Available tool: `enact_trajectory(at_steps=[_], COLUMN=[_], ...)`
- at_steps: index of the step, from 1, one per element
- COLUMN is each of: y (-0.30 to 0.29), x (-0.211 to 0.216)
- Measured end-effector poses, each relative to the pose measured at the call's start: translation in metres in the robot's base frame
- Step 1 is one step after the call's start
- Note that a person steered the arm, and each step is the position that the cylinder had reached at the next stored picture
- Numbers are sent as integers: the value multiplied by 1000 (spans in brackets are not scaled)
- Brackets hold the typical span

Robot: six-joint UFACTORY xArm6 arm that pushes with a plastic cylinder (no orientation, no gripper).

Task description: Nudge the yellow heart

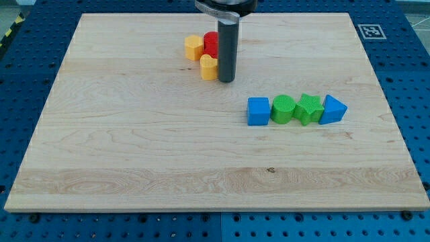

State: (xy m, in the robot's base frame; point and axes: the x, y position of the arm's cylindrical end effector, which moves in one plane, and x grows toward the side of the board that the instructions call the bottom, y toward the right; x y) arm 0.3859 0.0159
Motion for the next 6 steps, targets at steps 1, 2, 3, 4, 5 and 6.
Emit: enact_trajectory(at_steps=[1,2,3,4,5,6], y=[-3,-3,-4,-5,-6,-8], x=[15,21,16,12,4,-5])
